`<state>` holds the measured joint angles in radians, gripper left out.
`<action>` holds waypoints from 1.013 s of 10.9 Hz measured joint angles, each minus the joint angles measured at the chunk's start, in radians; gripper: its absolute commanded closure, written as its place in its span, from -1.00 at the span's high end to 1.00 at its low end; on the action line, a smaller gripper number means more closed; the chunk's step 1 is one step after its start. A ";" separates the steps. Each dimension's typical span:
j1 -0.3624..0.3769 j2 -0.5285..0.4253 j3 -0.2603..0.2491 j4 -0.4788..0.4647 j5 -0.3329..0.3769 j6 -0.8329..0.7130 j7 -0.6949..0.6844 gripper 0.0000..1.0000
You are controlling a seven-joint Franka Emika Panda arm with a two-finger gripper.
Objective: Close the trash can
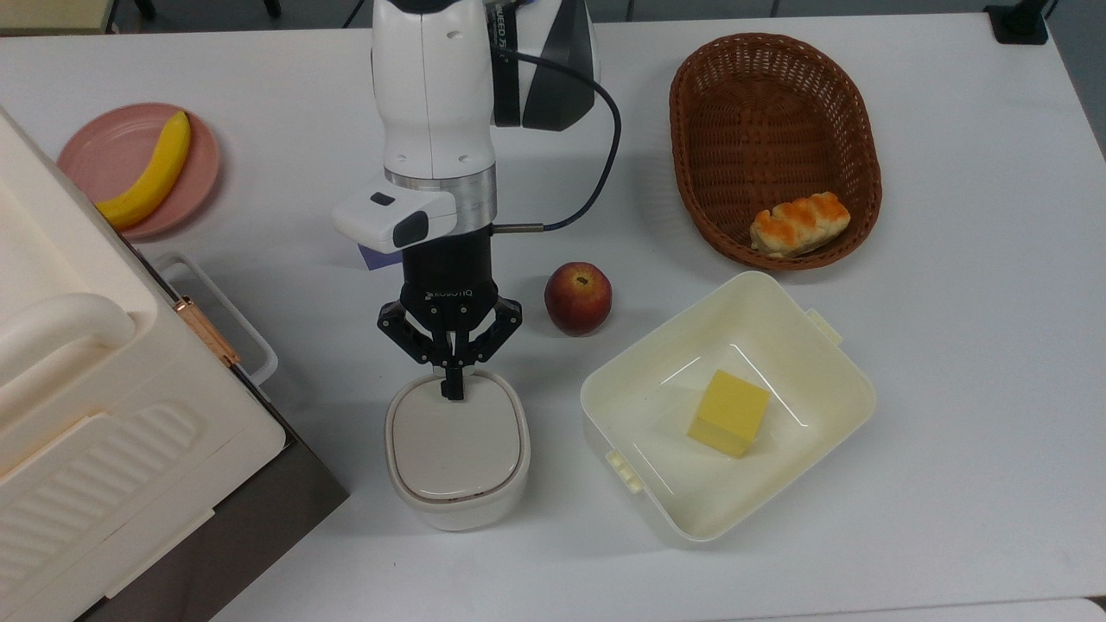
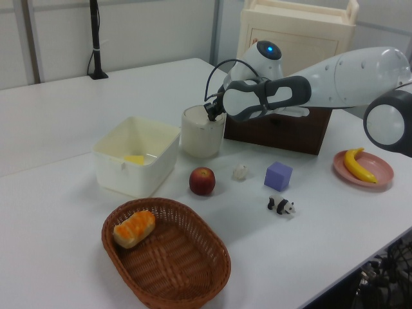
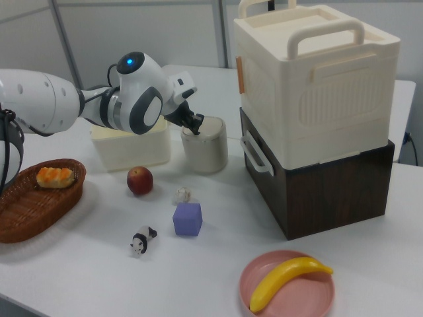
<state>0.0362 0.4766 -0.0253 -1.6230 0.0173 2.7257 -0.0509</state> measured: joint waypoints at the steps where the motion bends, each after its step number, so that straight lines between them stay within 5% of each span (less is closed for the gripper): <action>1: -0.001 -0.006 0.000 0.000 0.000 0.000 0.000 -1.00; 5: 0.000 -0.125 0.001 -0.001 0.000 -0.088 0.000 -0.96; 6: 0.003 -0.169 0.001 -0.001 0.001 -0.169 0.000 -0.77; 7: 0.006 -0.214 0.002 -0.001 0.008 -0.268 0.000 -0.48; 8: 0.008 -0.259 0.004 -0.001 0.022 -0.374 0.000 0.69; 9: 0.008 -0.303 0.005 -0.001 0.031 -0.486 0.000 1.00; 11: 0.008 -0.374 0.005 -0.002 0.035 -0.697 0.000 1.00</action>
<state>0.0446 0.1026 -0.0206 -1.6249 0.0528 2.0282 -0.0507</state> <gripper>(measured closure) 0.533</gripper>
